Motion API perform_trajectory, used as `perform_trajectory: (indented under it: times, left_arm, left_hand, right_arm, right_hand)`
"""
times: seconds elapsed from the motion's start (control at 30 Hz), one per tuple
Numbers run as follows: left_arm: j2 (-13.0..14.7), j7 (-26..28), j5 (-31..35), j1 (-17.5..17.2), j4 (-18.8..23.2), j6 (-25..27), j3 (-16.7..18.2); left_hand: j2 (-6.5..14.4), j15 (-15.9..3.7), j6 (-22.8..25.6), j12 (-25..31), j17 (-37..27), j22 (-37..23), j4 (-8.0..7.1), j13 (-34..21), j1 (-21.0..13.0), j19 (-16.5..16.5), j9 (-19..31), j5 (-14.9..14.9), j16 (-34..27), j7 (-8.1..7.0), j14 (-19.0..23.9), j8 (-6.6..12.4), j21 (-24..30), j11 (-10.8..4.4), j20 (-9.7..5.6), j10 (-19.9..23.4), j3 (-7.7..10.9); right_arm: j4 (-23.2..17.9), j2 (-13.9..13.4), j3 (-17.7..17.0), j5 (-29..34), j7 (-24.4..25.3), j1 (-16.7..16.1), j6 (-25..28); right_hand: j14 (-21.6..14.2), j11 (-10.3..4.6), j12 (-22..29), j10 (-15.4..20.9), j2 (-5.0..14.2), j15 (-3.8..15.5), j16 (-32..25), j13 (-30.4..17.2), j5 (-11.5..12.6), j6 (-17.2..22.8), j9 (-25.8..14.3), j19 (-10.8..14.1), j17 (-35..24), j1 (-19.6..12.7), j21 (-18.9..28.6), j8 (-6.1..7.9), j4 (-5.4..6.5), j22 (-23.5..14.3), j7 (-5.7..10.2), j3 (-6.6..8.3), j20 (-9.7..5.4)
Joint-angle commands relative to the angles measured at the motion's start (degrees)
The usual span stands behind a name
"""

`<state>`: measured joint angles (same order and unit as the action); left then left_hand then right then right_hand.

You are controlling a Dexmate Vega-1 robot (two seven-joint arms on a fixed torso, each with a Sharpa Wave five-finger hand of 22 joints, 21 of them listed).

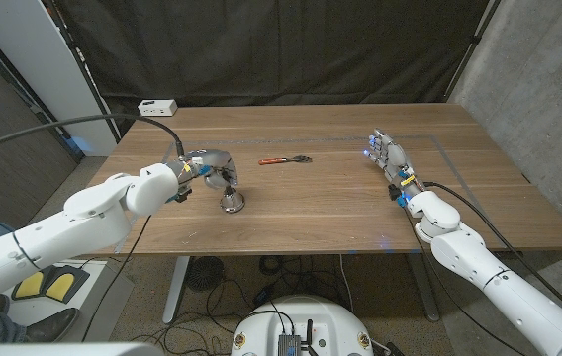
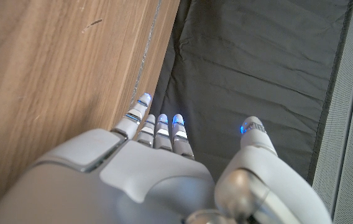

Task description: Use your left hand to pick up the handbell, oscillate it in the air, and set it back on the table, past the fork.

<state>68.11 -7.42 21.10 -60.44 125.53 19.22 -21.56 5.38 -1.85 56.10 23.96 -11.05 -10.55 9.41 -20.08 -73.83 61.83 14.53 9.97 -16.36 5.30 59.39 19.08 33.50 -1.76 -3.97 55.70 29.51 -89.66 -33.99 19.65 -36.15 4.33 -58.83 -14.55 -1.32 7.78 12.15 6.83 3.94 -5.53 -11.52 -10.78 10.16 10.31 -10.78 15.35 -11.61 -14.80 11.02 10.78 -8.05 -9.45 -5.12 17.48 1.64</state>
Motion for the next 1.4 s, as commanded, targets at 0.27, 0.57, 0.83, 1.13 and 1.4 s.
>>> perform_trajectory:
  times: [0.27, 0.57, 0.83, 1.13, 1.4]
  left_arm:
    - [2.8, 1.3, -3.6, -1.5, 4.0, 1.4, 4.5]
    - [6.7, -0.3, -2.8, -2.0, 8.3, 4.9, 7.3]
    - [9.6, 0.6, -4.2, -4.8, 10.2, 6.2, 12.1]
    - [10.9, 1.2, -5.2, -8.3, 11.1, 6.4, 16.6]
    - [8.7, 3.2, -5.3, -9.8, 9.3, 3.2, 17.7]
  left_hand:
    - [1.2, -6.68, 0.5, 0.8, -0.3, -0.1, -0.05, -2.9, -0.6, 0.3, 0.4, 0.0, -0.6, -0.22, 7.4, 0.31, 0.5, 0.10, 0.04, 0.5, -0.44]
    - [1.5, -6.80, 0.2, 1.1, -0.7, -0.1, -0.25, -4.1, -0.5, -0.4, 0.6, 0.0, -0.5, -0.52, 7.2, 0.22, 0.6, -0.12, 0.26, 0.2, -0.82]
    - [1.7, -6.85, 0.1, 1.3, -0.7, -0.1, -0.35, -5.1, -0.4, -0.8, 0.8, 0.0, -0.3, -0.55, 7.2, 0.26, 0.7, -0.39, 0.26, -0.1, -0.99]
    - [1.9, -6.93, -0.2, 1.5, -0.9, 0.0, -0.53, -6.2, -0.1, -1.3, 1.1, 0.0, -0.1, -0.63, 6.8, 0.30, 0.8, -0.78, 0.12, -0.3, -1.30]
    - [2.0, -6.97, -0.4, 1.6, -0.8, 0.0, -0.58, -7.0, 0.0, -1.5, 1.5, 0.1, 0.1, -0.83, 6.7, 0.36, 0.9, -0.84, 0.21, -0.6, -1.37]
  right_arm:
    - [0.4, 0.3, -1.0, -0.9, -1.0, -1.0, -2.4]
    - [0.4, 0.3, -1.3, -1.0, -1.4, -1.4, -3.5]
    - [-0.9, -0.1, -2.0, -0.7, -0.9, -2.3, -4.4]
    - [-1.2, 0.0, -2.0, -1.1, -1.0, -2.8, -4.3]
    - [-0.6, 0.4, -1.5, -0.9, -1.4, -2.0, -4.1]
  right_hand:
    - [0.2, 0.46, -0.2, -0.2, 0.19, -0.16, 0.2, -0.3, 0.1, -0.3, -0.3, 0.0, -0.1, -0.7, -0.1, 0.11, -0.08, -0.3, -0.47, -0.15, -0.20]
    - [0.2, 0.54, -0.2, -0.2, 0.20, -0.11, 0.2, -0.3, 0.1, -0.3, -0.3, 0.1, -0.1, -0.7, 0.0, 0.12, -0.08, -0.3, -0.71, -0.18, -0.24]
    - [0.1, 0.60, -0.2, 0.0, 0.23, -0.15, 0.1, -0.3, 0.1, -0.3, -0.3, 0.3, -0.1, -0.7, 0.0, 0.15, -0.09, -0.3, -0.93, -0.19, -0.26]
    - [0.0, 0.73, -0.1, 0.0, 0.25, -0.13, 0.1, -0.3, 0.1, -0.2, -0.3, 0.4, -0.1, -0.8, 0.0, 0.18, -0.10, -0.3, -1.19, -0.21, -0.28]
    - [-0.1, 0.66, -0.1, 0.1, 0.26, -0.15, 0.1, -0.3, 0.1, -0.1, -0.3, 0.4, -0.1, -0.8, 0.0, 0.23, -0.10, -0.3, -1.32, -0.23, -0.33]
